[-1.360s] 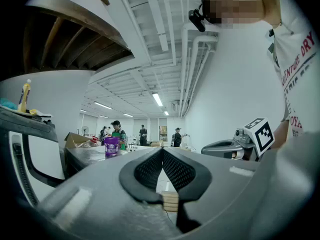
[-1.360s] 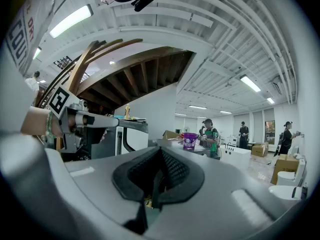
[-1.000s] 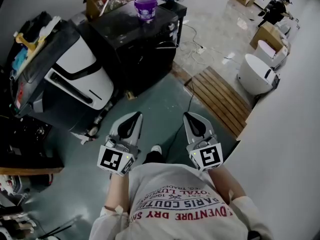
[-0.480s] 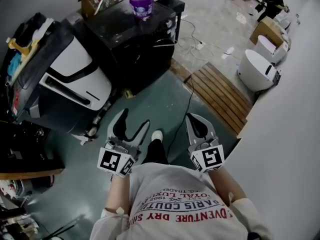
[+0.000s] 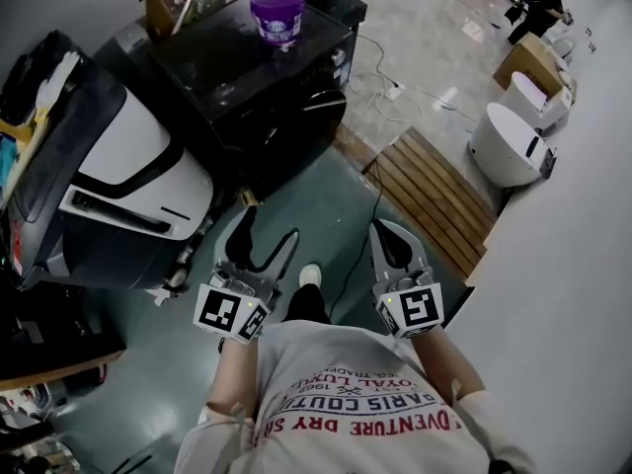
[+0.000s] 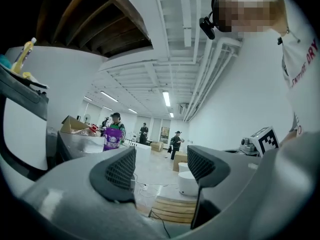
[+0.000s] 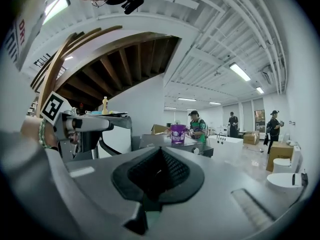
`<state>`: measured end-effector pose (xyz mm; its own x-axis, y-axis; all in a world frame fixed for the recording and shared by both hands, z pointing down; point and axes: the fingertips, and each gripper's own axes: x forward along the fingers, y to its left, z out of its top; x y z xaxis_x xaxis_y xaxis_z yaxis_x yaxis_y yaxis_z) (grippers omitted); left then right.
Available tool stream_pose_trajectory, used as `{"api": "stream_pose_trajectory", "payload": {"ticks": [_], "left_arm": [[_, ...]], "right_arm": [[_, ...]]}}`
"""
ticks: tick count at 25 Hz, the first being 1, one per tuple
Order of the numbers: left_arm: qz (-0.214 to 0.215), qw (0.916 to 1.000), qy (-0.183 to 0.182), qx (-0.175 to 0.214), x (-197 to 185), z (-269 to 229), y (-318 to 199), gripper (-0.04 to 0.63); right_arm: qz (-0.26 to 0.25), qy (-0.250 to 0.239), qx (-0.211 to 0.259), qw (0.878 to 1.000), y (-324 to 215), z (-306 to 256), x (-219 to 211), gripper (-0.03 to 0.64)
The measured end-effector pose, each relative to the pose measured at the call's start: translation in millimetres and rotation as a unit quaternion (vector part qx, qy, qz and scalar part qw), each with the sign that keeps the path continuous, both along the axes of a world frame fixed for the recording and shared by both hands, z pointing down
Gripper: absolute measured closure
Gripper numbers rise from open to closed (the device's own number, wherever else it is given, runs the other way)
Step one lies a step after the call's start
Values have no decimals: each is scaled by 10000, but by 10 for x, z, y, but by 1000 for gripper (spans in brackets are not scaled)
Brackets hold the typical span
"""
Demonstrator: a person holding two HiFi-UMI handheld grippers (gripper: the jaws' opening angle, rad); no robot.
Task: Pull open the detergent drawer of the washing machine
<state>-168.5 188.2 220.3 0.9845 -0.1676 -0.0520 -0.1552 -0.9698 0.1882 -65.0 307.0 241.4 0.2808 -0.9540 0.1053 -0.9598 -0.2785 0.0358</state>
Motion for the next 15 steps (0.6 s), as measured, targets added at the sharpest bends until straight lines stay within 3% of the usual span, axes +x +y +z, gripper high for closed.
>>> {"api": "stream_pose_trajectory", "payload": {"ticks": [7, 15], "left_arm": [[-3, 9999, 80, -132, 580, 51, -1013, 275], [-150, 9993, -54, -338, 884, 286, -1691, 275]], "right_arm": [[0, 197, -132, 9997, -997, 75, 682, 617], [-224, 68, -326, 9992, -1849, 239, 1001, 617]]}}
